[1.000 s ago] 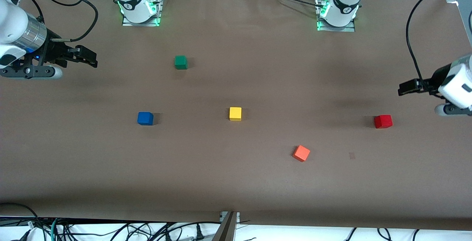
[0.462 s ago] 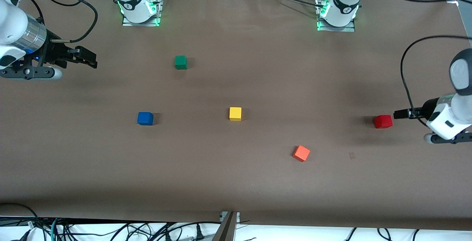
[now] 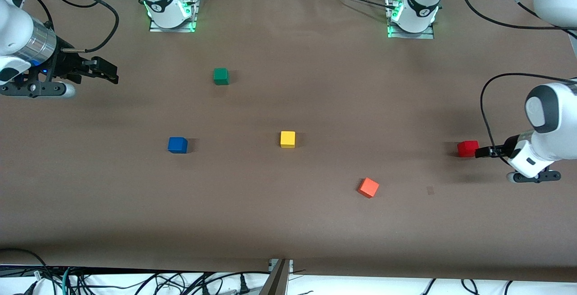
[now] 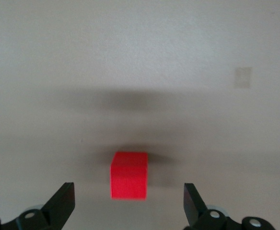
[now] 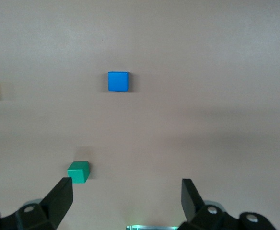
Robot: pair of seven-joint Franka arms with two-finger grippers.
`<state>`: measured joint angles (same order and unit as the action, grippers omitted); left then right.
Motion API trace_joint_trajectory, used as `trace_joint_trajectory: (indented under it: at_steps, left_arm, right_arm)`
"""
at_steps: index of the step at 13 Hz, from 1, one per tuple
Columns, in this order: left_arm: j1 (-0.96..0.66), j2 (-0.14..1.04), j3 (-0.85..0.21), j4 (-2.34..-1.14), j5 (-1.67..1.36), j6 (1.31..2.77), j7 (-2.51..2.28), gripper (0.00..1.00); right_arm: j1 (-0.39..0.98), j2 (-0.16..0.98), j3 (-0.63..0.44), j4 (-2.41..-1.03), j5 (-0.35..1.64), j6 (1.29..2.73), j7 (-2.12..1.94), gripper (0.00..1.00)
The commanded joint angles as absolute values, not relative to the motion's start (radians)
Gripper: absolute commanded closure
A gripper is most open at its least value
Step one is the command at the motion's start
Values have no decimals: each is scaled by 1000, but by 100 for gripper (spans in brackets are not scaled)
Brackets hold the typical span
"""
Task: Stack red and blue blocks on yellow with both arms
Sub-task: 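Lower the left gripper and grasp the red cube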
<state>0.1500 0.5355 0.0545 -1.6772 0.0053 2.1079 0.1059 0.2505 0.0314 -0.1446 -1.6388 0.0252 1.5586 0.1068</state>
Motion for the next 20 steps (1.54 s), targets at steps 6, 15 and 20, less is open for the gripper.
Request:
trace_joint_trajectory:
  at_steps: [6, 15, 20]
  left_arm:
    - [192, 580, 40, -1793, -97, 2241, 189, 0]
    - [202, 578, 41, -1836, -97, 2266, 276, 31]
    - [204, 580, 41, -1836, -97, 2255, 311, 86]
  right_arm:
    - [241, 28, -141, -1640, 38, 1562, 103, 0]
    - [241, 28, -141, -1638, 38, 1562, 103, 0]
    - [241, 28, -141, -1638, 38, 1562, 103, 0]
